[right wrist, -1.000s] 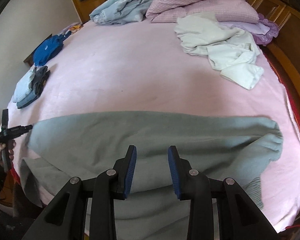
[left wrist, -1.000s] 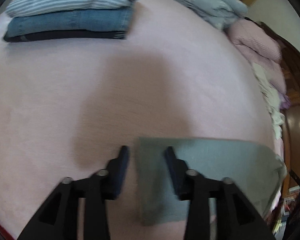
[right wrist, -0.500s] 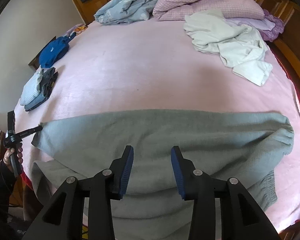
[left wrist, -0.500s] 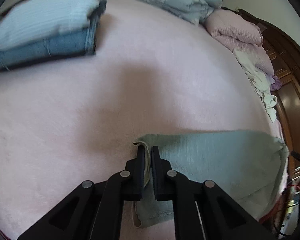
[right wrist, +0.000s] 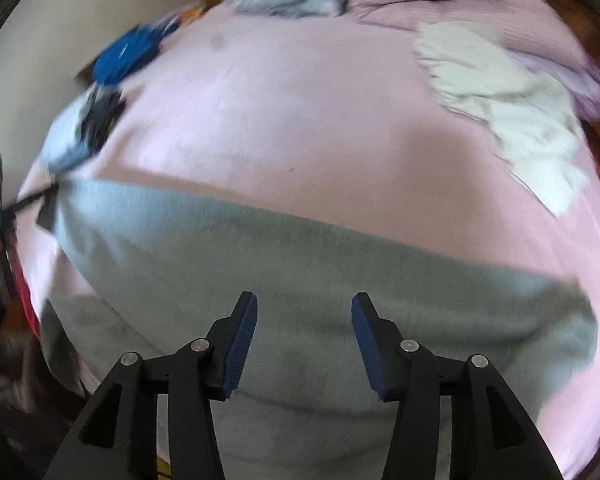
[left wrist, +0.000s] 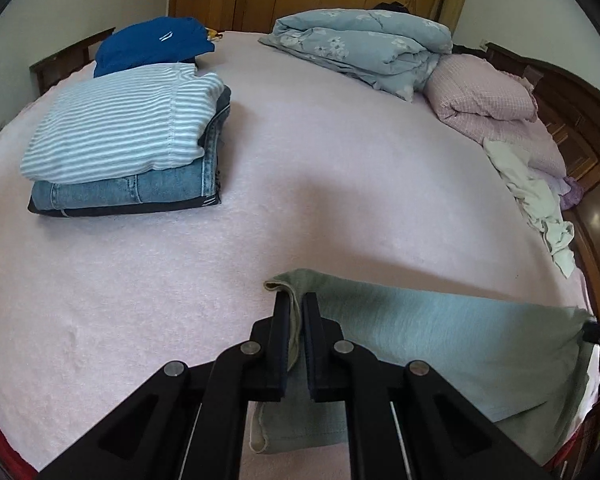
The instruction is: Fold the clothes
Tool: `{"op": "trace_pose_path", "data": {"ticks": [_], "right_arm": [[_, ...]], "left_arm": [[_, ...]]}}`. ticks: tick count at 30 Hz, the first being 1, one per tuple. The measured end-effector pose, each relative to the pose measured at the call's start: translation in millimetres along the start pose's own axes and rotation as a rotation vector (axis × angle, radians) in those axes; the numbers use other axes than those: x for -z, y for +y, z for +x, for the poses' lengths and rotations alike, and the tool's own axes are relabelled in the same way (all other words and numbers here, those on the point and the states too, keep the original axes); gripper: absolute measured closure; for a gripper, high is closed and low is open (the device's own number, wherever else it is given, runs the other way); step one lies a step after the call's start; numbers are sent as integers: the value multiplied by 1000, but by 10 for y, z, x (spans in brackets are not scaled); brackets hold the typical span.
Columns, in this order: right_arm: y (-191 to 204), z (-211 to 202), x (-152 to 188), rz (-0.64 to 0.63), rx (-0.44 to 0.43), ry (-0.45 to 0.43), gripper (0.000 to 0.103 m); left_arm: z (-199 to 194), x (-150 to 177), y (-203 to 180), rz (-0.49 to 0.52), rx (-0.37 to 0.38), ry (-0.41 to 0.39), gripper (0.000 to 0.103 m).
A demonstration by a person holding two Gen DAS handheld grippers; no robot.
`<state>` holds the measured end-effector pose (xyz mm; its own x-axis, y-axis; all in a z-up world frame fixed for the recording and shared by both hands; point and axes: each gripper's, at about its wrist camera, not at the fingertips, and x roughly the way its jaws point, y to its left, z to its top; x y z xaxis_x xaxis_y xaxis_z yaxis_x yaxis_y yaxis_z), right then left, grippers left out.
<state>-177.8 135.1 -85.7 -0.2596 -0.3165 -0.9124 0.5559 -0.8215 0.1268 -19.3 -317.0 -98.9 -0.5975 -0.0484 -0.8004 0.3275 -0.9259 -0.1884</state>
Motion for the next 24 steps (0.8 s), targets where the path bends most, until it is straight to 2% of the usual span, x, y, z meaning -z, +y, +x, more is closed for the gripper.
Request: {"op": "trace_pose_path", "data": {"ticks": [5, 7, 10, 12, 15, 17, 19, 24], "right_arm": [[82, 388, -394, -186, 5, 99, 47], [138, 587, -501, -252, -16, 152, 35], [180, 929, -591, -318, -46, 255, 35], [202, 1129, -560, -348, -21, 316, 35], [250, 1190, -502, -381, -4, 298, 35], [255, 1157, -468, -369, -9, 286, 49], [270, 1087, -455, -355, -15, 268, 96], [473, 908, -323, -380, 10, 224, 98]], "left_arm": [[8, 25, -60, -3, 18, 26, 98], [56, 35, -55, -15, 23, 47, 98], [125, 54, -57, -16, 18, 69, 98], [184, 60, -63, -18, 19, 85, 99], [270, 75, -64, -19, 18, 106, 99], [297, 91, -52, -29, 22, 111, 98], [315, 101, -29, -44, 28, 113, 98], [278, 125, 22, -71, 45, 108, 98]]}}
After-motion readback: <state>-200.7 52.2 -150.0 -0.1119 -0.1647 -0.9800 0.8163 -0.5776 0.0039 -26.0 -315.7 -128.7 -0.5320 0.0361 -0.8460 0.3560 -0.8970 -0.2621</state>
